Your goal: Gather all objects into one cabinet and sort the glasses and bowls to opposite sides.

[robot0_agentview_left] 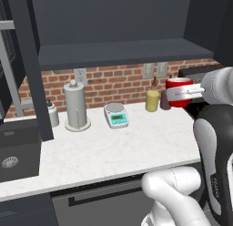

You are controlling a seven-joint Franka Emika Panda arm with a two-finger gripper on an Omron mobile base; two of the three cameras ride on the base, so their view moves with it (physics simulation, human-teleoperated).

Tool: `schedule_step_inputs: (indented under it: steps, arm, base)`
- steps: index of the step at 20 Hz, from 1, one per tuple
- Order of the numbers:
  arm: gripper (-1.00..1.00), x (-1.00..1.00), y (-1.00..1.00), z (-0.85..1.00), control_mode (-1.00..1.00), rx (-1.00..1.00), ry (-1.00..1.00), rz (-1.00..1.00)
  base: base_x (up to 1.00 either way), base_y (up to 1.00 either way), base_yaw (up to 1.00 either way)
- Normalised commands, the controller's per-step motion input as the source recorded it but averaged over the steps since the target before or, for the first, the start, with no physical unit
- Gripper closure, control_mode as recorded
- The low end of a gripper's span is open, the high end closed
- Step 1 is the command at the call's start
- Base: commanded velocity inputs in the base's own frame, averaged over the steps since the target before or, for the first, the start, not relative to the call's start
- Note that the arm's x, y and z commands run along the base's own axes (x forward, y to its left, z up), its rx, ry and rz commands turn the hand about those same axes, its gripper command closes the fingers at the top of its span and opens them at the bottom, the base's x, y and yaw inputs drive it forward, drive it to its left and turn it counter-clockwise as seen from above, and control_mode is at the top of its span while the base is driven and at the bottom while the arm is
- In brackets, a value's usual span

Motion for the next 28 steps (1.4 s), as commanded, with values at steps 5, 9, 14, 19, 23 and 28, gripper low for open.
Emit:
schedule_step_inputs:
  steps: [5, 9, 14, 19, 23, 28]
  arm:
    - [1.0, -0.35, -0.16, 0.0, -1.0, 0.0, 0.0, -0.03]
    - [1.0, -0.01, -0.02, 0.0, -1.0, 0.0, 0.0, -0.1]
    - [1.0, 0.0, 0.0, 0.0, -1.0, 0.0, 0.0, -0.13]
    - [1.0, 0.0, 0.0, 0.0, -1.0, 0.0, 0.0, -0.1]
    - [1.0, 0.0, 0.0, 0.0, -1.0, 0.0, 0.0, 0.0]
    - [1.0, 0.0, -0.04, 0.0, -1.0, 0.0, 0.0, 0.0]
  base:
    - [0.0, 0.0, 0.0]
    - [0.0, 0.0, 0.0]
    - [0.0, 0.0, 0.0]
    - [0.0, 0.0, 0.0]
    - [0.0, 0.0, 0.0]
    - [0.0, 0.0, 0.0]
